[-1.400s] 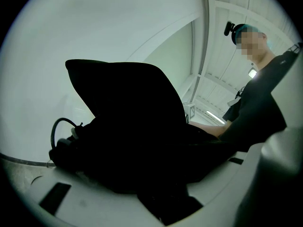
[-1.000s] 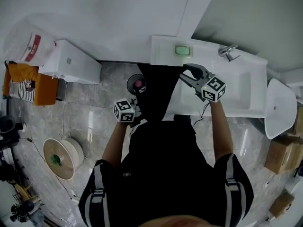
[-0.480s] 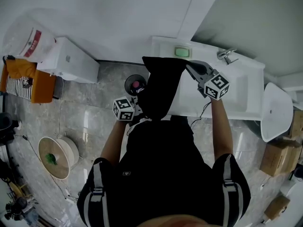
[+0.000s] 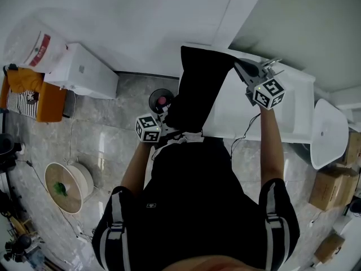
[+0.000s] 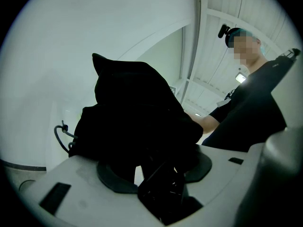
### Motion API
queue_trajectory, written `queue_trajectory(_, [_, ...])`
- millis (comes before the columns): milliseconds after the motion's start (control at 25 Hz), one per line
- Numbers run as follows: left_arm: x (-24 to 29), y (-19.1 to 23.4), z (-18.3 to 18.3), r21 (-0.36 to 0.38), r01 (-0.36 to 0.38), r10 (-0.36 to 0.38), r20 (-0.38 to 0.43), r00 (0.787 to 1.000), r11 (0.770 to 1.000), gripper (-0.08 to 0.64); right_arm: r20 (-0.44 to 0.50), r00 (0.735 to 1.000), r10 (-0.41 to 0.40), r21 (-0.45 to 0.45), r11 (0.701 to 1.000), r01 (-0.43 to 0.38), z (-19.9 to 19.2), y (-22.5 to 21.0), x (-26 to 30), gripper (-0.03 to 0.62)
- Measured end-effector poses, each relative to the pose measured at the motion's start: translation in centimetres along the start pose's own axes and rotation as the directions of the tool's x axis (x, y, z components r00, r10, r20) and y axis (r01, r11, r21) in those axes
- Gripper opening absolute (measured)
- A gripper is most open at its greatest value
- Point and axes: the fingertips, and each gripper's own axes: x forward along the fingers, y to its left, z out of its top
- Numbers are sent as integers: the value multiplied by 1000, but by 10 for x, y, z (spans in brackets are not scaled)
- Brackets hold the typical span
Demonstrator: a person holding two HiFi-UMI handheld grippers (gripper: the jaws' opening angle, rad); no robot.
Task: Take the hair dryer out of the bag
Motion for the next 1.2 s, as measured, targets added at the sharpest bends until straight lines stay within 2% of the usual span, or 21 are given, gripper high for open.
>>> queue_trajectory(320, [-4, -3, -4, -3, -6, 6, 3, 1000, 1000, 206, 56, 996, -75, -35, 996, 77, 37, -26, -13, 71])
queue_trajectory(840, [-16, 2, -3, -8, -25, 25, 18, 1000, 1000, 206, 105, 986, -127, -102, 985, 137, 87, -53, -20, 71])
queue_trajectory(1200, [-27, 11, -8, -46, -54, 56, 46, 997, 998, 206, 179, 967, -181, -138, 969, 207, 128, -70, -35, 69])
